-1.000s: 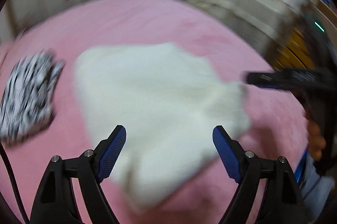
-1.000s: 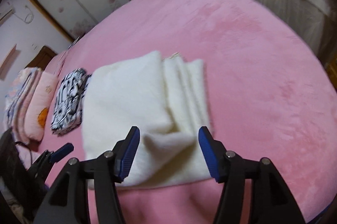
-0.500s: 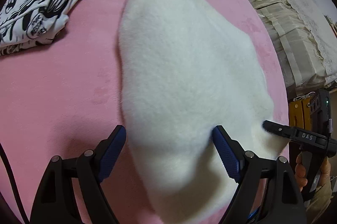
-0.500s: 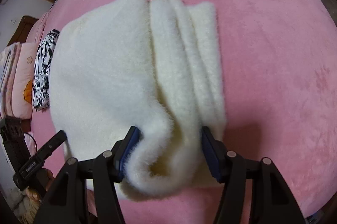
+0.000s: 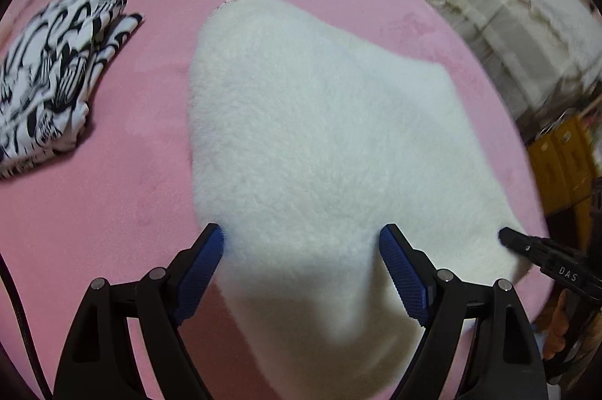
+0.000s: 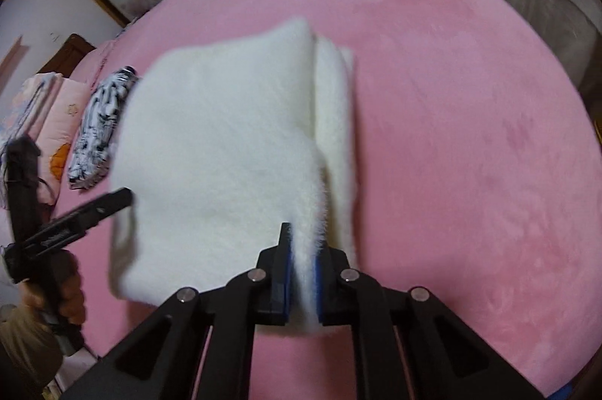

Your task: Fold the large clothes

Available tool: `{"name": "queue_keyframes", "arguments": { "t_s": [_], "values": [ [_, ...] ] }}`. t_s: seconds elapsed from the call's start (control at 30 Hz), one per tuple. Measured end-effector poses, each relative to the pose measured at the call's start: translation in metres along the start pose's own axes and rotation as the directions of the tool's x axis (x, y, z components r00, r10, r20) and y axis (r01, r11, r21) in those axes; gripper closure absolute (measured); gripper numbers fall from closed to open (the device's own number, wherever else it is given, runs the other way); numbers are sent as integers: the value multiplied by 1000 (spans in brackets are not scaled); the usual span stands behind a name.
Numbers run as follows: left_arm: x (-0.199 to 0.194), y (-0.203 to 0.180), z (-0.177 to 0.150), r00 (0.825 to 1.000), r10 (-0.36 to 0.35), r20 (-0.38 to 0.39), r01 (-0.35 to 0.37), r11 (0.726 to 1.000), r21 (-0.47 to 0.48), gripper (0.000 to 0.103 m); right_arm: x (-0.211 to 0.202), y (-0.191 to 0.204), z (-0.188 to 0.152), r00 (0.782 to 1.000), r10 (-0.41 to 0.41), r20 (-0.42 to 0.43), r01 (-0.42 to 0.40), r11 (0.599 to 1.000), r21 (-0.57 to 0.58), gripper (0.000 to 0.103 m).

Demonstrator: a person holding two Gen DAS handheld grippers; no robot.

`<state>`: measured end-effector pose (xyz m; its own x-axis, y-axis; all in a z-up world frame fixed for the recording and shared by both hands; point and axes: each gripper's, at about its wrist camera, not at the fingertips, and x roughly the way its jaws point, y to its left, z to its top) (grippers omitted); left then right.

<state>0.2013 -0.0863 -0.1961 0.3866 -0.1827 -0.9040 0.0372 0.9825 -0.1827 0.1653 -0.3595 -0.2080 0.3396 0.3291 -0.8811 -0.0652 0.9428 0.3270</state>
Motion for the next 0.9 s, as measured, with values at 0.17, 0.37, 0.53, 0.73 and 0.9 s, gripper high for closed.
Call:
{"name": "queue_keyframes", "arguments": {
  "t_s": [0.17,0.37,0.53,0.73,0.9],
  "values": [
    [14,-31,-9,990,141,25,-143,975,167,15,35,3,-6,998,-62,28,62,998,-27,94],
    [-4,-13,-4,996,72,-56,-65,991,119,15,16,16,0,992,-127,-3,126,991,-47,79],
    [-47,1,5,999,37,25,-38,998,49,15,-27,33,20,986,-126,106,130,991,-28,71],
    [-50,9,48,991,-19,134,25,999,-37,42,-9,83,75,982,-50,180,73,989,-125,72],
    [-3,5,79,993,-85,84,91,993,-71,71,45,110,113,986,3,168,28,983,-182,72]
  ]
}}
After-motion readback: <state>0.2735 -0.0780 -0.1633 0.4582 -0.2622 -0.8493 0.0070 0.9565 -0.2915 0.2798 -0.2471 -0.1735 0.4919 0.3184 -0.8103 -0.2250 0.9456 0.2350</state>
